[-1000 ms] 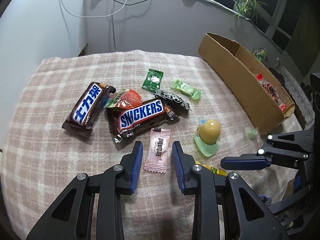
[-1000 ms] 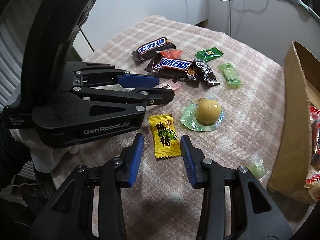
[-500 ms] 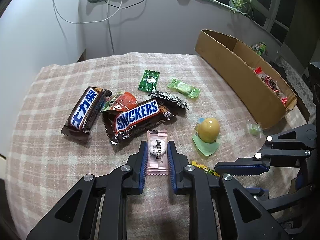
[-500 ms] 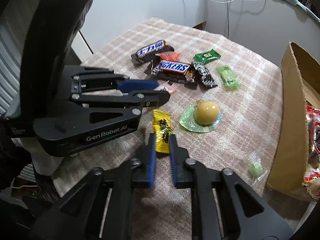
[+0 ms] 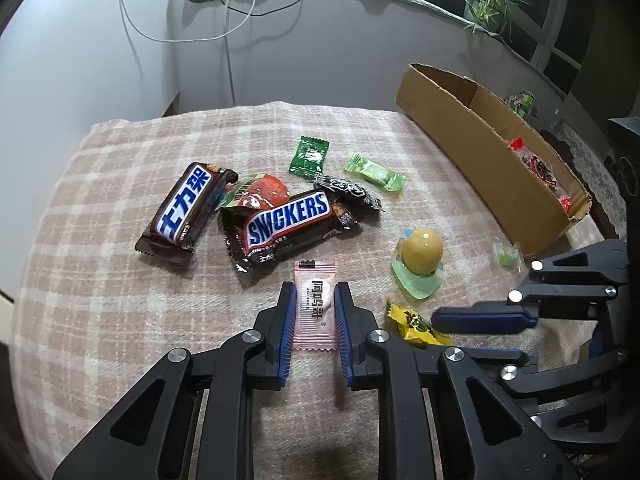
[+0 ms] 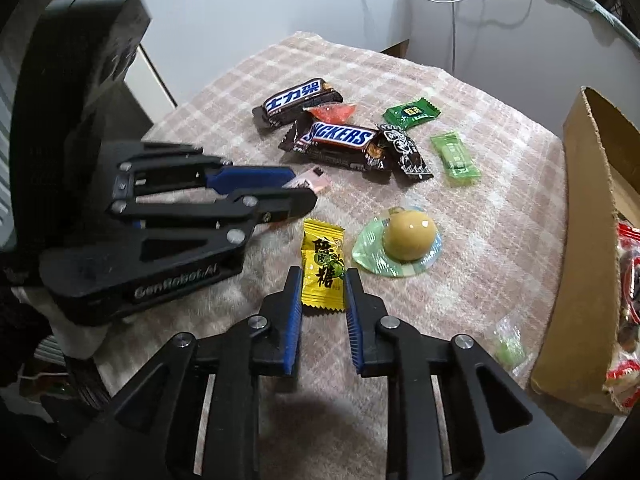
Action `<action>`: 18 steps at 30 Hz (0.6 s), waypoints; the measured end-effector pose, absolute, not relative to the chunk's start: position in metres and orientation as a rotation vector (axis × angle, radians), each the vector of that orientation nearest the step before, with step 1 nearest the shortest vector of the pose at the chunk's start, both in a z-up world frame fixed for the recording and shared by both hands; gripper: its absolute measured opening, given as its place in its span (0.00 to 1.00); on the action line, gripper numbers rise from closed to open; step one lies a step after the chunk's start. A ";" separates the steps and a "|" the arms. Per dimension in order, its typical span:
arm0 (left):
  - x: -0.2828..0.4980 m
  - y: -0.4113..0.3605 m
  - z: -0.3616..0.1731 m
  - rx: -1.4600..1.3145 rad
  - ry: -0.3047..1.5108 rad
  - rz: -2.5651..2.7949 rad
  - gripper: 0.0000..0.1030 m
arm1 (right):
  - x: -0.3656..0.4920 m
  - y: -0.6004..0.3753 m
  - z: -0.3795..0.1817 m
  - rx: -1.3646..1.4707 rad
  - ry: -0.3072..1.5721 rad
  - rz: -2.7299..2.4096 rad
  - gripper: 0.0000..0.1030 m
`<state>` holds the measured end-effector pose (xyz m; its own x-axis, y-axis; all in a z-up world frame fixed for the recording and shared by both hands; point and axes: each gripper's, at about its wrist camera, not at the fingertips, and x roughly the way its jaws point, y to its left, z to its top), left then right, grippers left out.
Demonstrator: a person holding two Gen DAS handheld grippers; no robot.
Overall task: Organize snacks
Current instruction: 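Grasp the yellow candy wrapper with the right gripper, then carry the yellow candy into the box and open the right gripper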
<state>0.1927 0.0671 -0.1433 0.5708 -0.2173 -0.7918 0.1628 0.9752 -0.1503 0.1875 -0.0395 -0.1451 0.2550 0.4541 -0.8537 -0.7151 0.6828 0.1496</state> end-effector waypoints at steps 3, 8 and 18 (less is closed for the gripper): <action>0.192 0.067 -0.143 -0.067 0.937 -0.226 0.17 | 0.191 -0.035 -0.146 -0.305 1.044 0.819 0.23; 0.191 0.071 -0.143 -0.081 0.933 -0.221 0.17 | 0.197 -0.027 -0.148 -0.315 1.038 0.829 0.22; 0.184 0.082 -0.139 -0.104 0.917 -0.208 0.17 | 0.196 -0.035 -0.145 -0.269 1.022 0.804 0.19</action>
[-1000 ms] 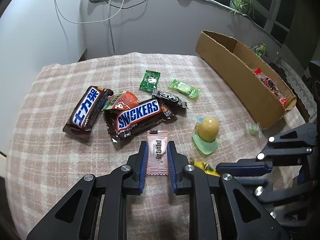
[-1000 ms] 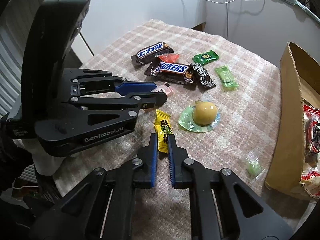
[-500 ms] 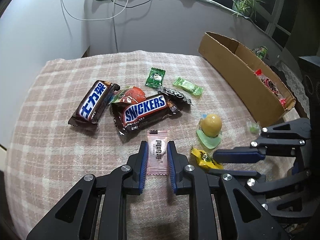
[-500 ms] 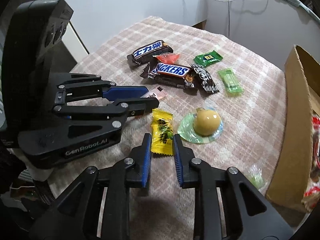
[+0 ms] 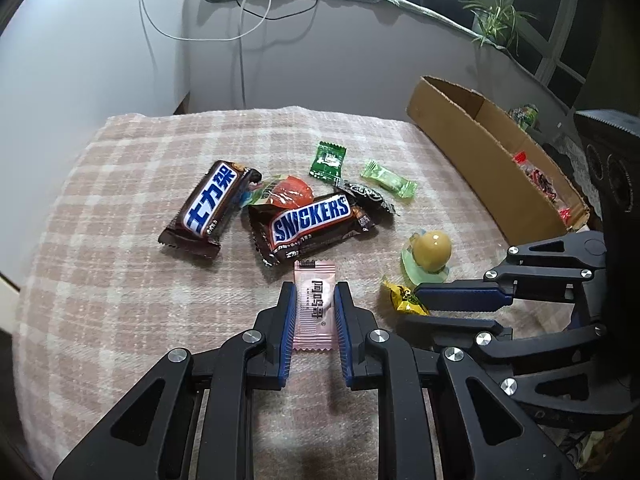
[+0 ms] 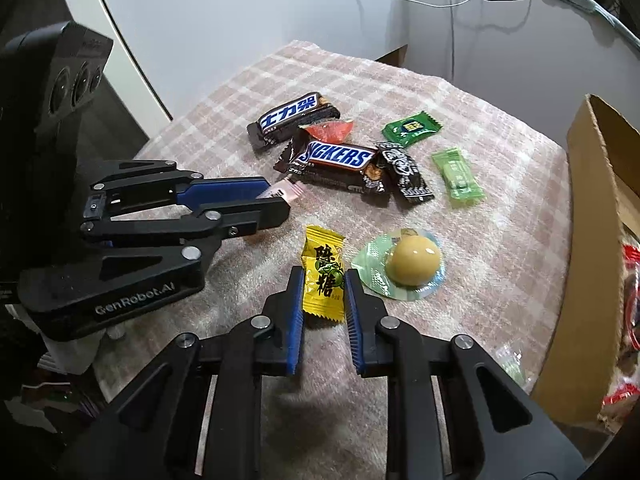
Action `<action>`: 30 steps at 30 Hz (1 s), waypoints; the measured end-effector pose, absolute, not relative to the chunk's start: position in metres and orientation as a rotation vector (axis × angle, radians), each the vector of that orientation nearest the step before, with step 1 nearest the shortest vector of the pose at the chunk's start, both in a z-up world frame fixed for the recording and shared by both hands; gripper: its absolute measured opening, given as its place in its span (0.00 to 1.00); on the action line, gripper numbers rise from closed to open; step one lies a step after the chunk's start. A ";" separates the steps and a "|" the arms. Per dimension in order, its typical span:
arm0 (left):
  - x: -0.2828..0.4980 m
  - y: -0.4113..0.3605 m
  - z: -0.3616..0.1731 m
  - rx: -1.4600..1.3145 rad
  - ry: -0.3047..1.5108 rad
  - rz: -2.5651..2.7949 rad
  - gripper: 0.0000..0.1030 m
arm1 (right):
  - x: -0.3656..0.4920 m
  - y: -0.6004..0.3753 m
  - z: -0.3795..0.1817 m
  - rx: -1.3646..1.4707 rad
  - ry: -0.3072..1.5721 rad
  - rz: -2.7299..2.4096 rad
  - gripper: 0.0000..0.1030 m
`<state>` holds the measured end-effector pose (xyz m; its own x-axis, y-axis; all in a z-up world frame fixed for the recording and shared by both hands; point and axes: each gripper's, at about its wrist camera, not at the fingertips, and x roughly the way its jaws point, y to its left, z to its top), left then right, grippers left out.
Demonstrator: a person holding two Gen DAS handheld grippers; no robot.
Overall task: Organize snacks
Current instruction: 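Carry the yellow candy into the box and open the right gripper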
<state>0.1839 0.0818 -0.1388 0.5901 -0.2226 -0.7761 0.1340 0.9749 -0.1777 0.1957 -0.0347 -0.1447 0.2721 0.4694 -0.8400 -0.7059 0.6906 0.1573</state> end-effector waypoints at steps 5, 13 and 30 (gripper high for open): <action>0.178 0.080 -0.129 -0.105 0.893 -0.212 0.17 | 0.191 -0.056 -0.127 -0.222 0.988 0.797 0.19; 0.171 0.065 -0.105 -0.101 0.848 -0.240 0.17 | 0.192 -0.096 -0.097 -0.159 0.930 0.750 0.19; 0.199 -0.008 -0.065 -0.095 0.772 -0.349 0.17 | 0.227 -0.210 -0.053 -0.063 0.848 0.568 0.19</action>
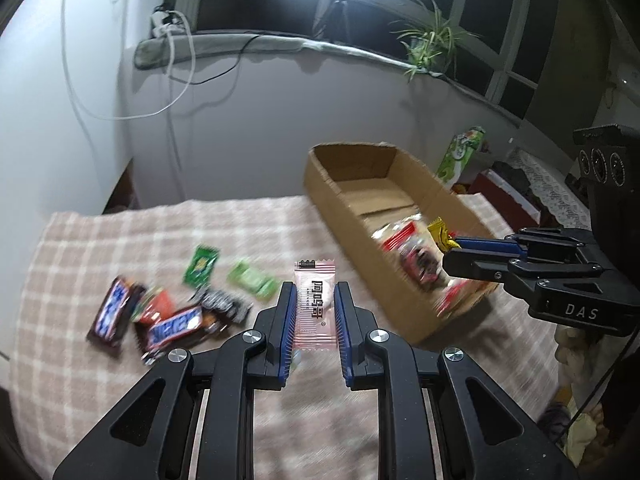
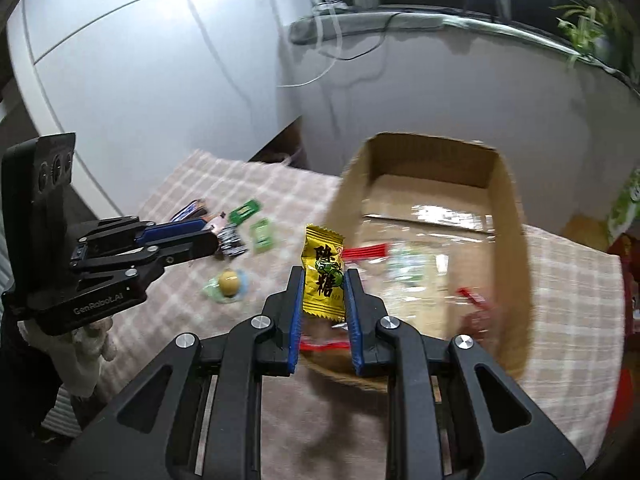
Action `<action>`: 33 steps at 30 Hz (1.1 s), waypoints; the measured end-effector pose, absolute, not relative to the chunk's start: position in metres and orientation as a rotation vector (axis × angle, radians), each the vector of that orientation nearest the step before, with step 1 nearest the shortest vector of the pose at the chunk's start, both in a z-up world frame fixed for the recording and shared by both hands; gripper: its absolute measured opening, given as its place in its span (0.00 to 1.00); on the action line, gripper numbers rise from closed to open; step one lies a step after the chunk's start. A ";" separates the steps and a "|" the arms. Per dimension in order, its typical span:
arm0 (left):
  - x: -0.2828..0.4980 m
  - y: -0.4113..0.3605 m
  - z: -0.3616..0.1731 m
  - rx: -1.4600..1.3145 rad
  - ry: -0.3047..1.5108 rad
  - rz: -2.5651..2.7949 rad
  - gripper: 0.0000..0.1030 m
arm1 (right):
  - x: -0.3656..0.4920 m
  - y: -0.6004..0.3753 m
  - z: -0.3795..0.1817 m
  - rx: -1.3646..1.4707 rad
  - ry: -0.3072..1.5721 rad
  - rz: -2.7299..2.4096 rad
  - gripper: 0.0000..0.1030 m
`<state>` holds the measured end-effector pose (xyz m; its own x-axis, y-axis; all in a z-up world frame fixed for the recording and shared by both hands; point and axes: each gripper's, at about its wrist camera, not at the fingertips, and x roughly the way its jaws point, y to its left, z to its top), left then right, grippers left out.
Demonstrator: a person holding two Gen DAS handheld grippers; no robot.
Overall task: Organize snacks
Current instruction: 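Carry the yellow candy into the box and open the right gripper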
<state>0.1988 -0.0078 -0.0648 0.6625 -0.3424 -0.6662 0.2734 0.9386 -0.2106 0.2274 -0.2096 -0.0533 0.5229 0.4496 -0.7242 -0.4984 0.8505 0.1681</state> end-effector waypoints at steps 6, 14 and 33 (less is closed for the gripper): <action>0.221 -0.037 -0.057 -0.094 0.758 -0.388 0.17 | 0.250 -0.238 -0.053 -0.035 0.847 0.510 0.19; 0.248 -0.068 -0.056 -0.072 0.766 -0.414 0.17 | 0.283 -0.260 -0.064 -0.010 0.864 0.462 0.19; 0.274 -0.103 -0.070 -0.027 0.792 -0.443 0.18 | 0.305 -0.274 -0.082 0.001 0.883 0.434 0.31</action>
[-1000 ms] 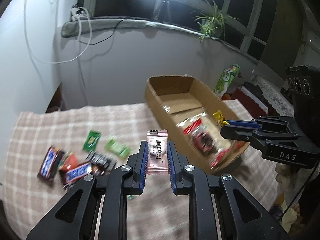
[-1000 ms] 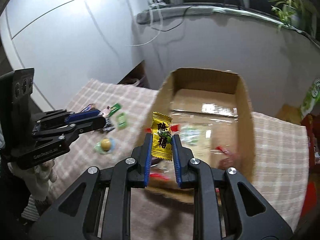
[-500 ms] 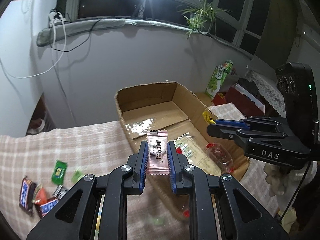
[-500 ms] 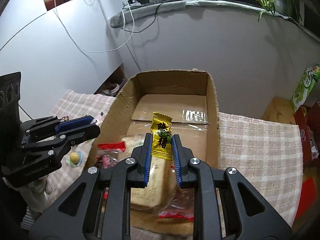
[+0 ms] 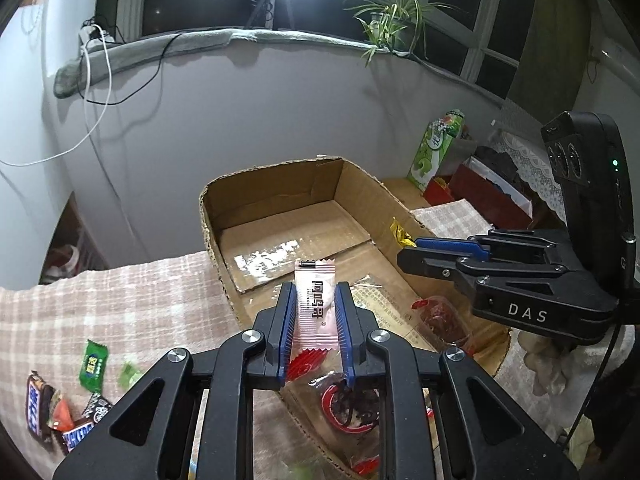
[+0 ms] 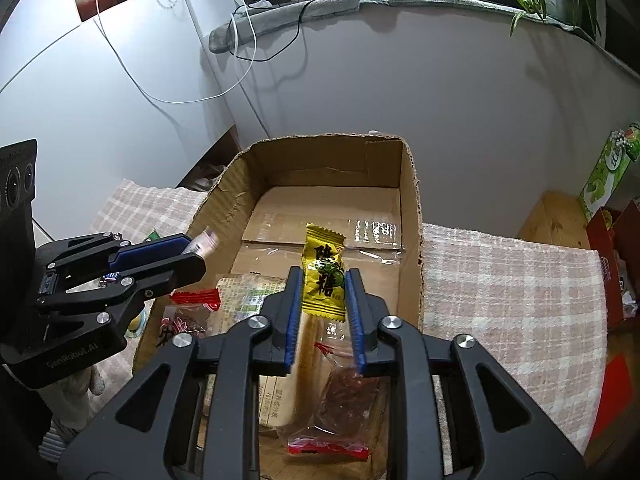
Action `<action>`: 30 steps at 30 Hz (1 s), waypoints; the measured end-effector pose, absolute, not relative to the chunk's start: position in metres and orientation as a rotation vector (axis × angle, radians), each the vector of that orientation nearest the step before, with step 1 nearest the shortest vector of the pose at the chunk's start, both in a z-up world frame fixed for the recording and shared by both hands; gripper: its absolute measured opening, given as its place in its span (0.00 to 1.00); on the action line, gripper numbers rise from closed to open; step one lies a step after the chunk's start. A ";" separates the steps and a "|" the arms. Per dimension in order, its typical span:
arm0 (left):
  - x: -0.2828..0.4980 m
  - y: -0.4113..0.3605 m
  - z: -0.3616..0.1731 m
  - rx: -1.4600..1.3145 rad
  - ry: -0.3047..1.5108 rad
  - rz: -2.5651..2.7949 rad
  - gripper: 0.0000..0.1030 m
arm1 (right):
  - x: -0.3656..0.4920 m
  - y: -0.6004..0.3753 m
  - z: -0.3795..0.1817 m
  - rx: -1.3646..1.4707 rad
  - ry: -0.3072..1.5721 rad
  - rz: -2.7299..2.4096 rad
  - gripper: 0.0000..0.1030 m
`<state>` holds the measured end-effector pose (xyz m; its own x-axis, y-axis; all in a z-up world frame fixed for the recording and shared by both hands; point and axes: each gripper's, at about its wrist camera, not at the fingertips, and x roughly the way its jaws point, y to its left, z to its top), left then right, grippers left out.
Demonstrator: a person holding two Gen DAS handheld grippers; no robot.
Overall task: Organize snacks
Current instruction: 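Carry the yellow candy into the box and open the right gripper, then grasp the yellow ball candy with the right gripper while the left grasps the blue chocolate bar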
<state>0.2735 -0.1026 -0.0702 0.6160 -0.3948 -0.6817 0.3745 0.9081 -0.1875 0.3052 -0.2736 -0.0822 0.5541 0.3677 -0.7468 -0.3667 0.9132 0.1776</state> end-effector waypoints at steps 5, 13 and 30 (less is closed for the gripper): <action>0.273 -0.105 -0.071 -0.021 0.798 -0.437 0.31 | 0.301 -0.276 -0.076 -0.002 0.857 0.409 0.55; 0.268 -0.101 -0.068 -0.033 0.793 -0.431 0.32 | 0.295 -0.274 -0.069 -0.006 0.851 0.404 0.55; 0.226 -0.046 -0.041 -0.098 0.735 -0.388 0.32 | 0.231 -0.222 -0.030 -0.061 0.802 0.489 0.55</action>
